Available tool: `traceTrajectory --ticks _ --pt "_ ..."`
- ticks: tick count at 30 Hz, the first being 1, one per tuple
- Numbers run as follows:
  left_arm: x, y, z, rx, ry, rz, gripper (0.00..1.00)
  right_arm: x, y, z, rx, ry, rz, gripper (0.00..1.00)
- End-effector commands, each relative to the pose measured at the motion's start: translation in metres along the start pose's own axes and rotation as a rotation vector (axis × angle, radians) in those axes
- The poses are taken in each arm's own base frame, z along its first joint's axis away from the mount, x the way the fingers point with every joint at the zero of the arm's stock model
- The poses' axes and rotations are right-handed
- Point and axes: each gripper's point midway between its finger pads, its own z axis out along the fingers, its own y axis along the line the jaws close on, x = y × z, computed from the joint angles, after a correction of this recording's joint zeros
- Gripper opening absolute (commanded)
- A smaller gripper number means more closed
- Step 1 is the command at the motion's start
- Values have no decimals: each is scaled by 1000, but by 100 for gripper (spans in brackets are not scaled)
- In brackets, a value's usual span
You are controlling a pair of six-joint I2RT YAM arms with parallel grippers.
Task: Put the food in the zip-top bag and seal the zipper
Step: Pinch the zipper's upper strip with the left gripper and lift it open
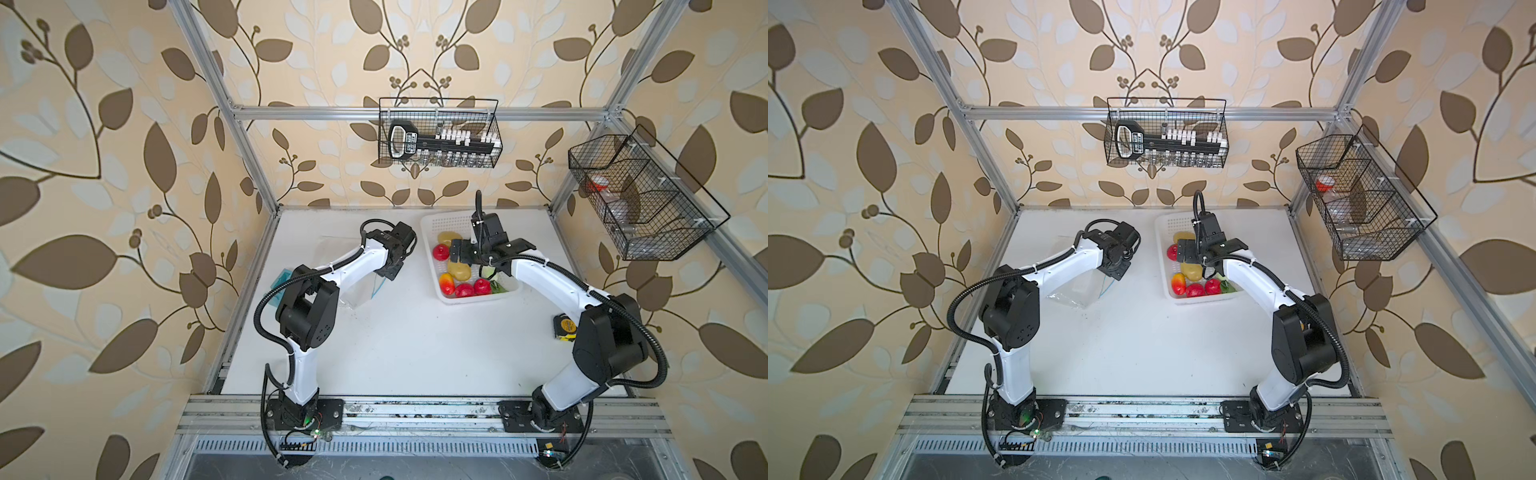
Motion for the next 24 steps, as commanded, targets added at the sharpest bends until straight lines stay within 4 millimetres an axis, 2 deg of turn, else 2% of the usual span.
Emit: traceTrajectory --ticks 1,11,14,19,22,24 --pt "-5 12 -24 39 -51 -47 0 -4 8 5 -6 17 5 98" --pt "-3 18 -31 42 -143 -13 0 0 29 43 -13 86 18 93" --pt "-5 24 -30 14 -196 -29 0 3 27 55 18 113 34 91" --pt "-12 32 -37 -6 -230 -57 0 -3 31 66 23 95 73 90" --pt "-9 28 -39 22 -246 -72 0 -5 25 71 68 91 94 89" --pt "-7 23 -41 58 -237 -74 0 -6 24 76 83 90 113 84"
